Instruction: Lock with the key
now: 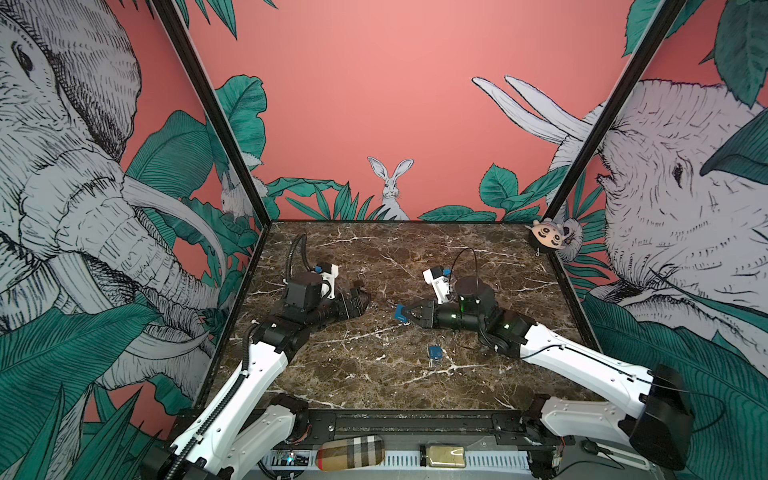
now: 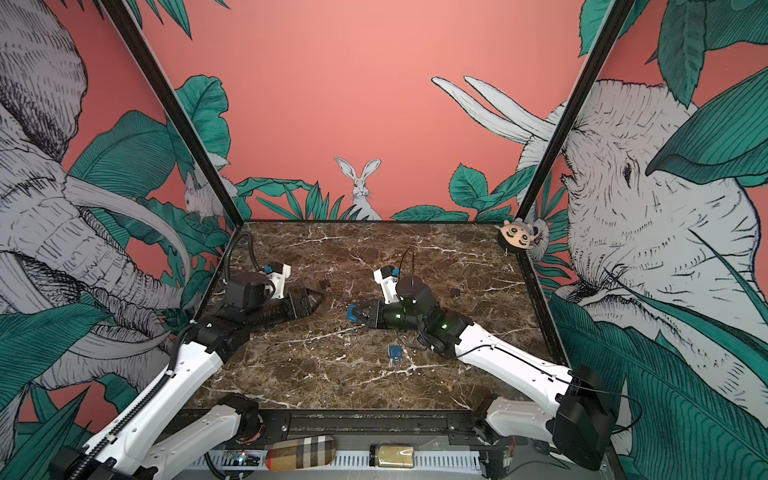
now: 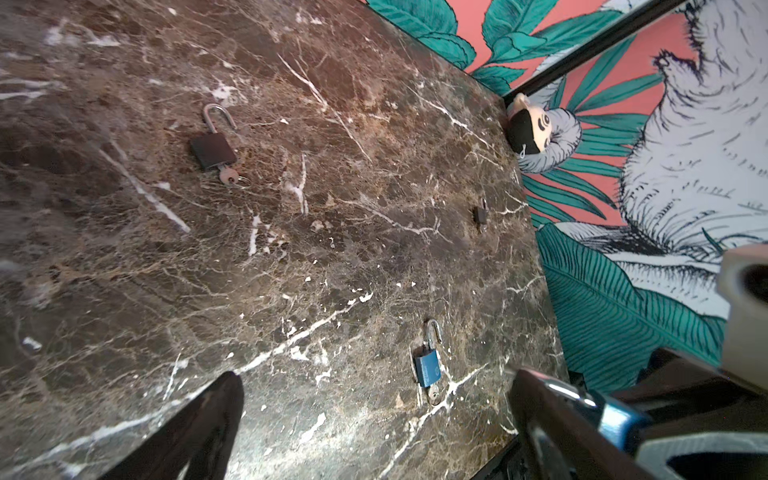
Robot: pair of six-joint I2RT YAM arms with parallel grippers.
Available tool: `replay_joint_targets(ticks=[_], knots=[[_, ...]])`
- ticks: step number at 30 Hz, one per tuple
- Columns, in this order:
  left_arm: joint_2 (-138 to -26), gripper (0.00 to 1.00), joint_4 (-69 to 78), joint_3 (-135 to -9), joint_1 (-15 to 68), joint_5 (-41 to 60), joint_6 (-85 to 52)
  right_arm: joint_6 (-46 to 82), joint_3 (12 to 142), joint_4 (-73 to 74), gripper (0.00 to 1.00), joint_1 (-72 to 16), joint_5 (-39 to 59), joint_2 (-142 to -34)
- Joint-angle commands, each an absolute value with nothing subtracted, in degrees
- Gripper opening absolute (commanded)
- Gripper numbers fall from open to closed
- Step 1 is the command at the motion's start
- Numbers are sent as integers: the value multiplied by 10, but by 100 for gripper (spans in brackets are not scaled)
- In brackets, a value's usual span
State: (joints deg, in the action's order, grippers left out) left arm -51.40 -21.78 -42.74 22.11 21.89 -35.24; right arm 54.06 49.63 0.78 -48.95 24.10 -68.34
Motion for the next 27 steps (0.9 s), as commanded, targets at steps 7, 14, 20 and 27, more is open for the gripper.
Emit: replay_joint_targets(ticks=[7,14,20,27], knots=[[-543,99,-47,-415,231,388,-360,586,495,73,0,-465,296,-699],[-529,99,-14,-389,248,381,-329,627,504,146,0,-463,321,-748],[-542,97,3,-371,249,390,-325,652,507,188,0,-463,331,-768],[-573,90,64,-359,249,432,-363,673,501,231,0,-463,339,-789]])
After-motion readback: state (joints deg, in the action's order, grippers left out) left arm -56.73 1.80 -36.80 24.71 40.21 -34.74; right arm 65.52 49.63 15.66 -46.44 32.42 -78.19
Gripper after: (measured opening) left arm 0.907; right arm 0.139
